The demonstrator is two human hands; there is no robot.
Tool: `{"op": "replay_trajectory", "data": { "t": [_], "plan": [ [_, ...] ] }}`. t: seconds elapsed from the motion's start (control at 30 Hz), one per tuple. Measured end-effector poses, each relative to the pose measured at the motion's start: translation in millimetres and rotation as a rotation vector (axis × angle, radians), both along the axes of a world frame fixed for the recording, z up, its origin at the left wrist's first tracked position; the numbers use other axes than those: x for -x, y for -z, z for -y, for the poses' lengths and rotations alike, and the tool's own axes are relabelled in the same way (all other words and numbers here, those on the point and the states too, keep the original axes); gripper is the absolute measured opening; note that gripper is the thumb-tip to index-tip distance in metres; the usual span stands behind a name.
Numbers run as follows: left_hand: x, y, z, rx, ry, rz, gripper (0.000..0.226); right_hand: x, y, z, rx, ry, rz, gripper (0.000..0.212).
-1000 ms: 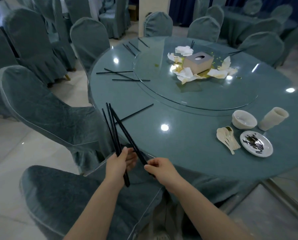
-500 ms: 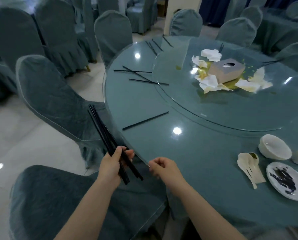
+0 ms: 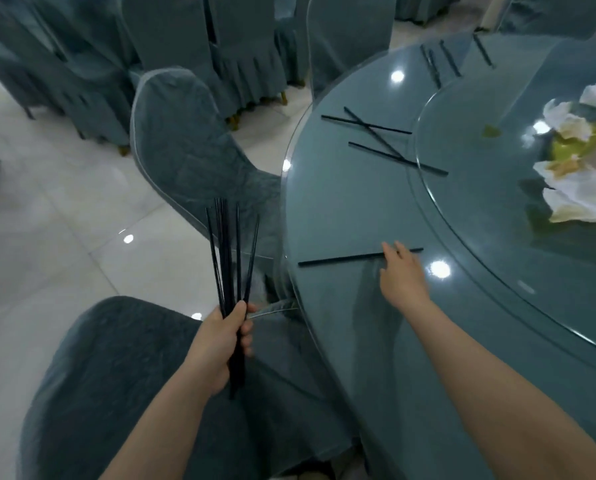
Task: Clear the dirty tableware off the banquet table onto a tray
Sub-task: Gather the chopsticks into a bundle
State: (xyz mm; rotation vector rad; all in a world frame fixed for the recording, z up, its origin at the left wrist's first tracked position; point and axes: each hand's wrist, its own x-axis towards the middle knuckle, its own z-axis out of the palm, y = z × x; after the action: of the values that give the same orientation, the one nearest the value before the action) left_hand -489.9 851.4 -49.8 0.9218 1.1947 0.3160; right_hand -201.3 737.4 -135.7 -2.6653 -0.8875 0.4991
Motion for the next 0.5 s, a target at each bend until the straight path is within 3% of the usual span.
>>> {"op": "replay_trajectory", "data": {
  "t": [0.1,0.2,0.3,0.4,0.5],
  "plan": [
    [7,-6,-5,-0.002,-0.051,-0.017,0.024,-11,13,-3,0.119,-0.119,0.122,0.048],
    [14,-12,-6,0.009,-0.062,-0.015,0.03,-8,17,2,-0.004,-0.101,0.236,0.021],
    [22,-17,-5,0.031,-0.057,0.011,0.026,3,17,9,0.081,-0.149,0.274,0.019],
    [35,-27,-2,0.055,-0.041,0.057,0.03,32,12,15,0.028,-0.067,0.14,0.02],
    [56,-40,-1,0.038,-0.033,0.095,0.047,80,-3,15,-0.229,0.111,-0.082,0.011]
  ]
}}
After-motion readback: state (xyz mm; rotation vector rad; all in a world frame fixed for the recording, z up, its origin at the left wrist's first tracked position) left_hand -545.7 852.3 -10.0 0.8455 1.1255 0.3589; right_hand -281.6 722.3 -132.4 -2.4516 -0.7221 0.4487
